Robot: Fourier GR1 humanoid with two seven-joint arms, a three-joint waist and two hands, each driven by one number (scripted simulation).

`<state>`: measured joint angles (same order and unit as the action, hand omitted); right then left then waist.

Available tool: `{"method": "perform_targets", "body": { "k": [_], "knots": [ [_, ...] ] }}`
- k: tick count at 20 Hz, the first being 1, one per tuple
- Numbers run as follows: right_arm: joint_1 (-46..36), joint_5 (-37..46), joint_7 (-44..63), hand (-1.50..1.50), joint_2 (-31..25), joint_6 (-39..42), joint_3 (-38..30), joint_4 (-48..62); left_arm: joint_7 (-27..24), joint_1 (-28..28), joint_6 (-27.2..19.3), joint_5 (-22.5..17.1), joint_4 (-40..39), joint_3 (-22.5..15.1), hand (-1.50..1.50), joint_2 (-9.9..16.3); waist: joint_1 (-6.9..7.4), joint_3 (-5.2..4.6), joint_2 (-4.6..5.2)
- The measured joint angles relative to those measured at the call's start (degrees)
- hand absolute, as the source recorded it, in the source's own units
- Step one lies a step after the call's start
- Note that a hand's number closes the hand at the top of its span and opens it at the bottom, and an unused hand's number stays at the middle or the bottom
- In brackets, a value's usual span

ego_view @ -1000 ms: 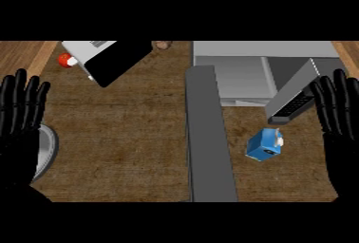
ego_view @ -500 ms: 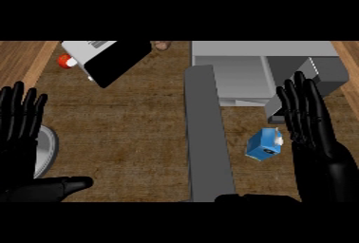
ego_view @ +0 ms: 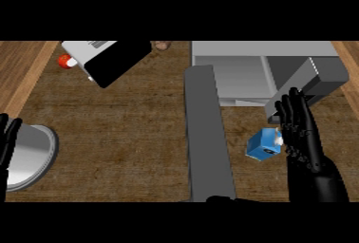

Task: Pick up the milk, place it into the microwave and close the microwave

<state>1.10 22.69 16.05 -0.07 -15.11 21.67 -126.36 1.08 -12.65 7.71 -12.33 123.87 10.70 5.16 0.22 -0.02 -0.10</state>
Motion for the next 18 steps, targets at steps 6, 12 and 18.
{"method": "perform_targets", "body": {
  "k": [6,12,18],
  "knots": [
    [3.22,-2.98,-3.65,-1.50,-1.07,0.16,-3.11,3.01,-0.70,-4.55,3.21,-2.97,2.85,2.31,-1.50,-0.11,0.06,0.02,0.03],
    [4.91,-6.76,-10.29,-1.50,-1.10,0.12,-6.49,9.11,1.32,-6.83,5.28,-6.43,6.15,5.72,-1.50,0.08,0.07,0.03,0.00],
    [7.48,-9.75,-16.22,-1.50,-0.69,-0.68,-9.34,15.00,-0.29,-9.97,9.51,-9.39,5.76,9.44,-1.50,-0.20,0.08,-0.02,-0.06]
  ]
}}
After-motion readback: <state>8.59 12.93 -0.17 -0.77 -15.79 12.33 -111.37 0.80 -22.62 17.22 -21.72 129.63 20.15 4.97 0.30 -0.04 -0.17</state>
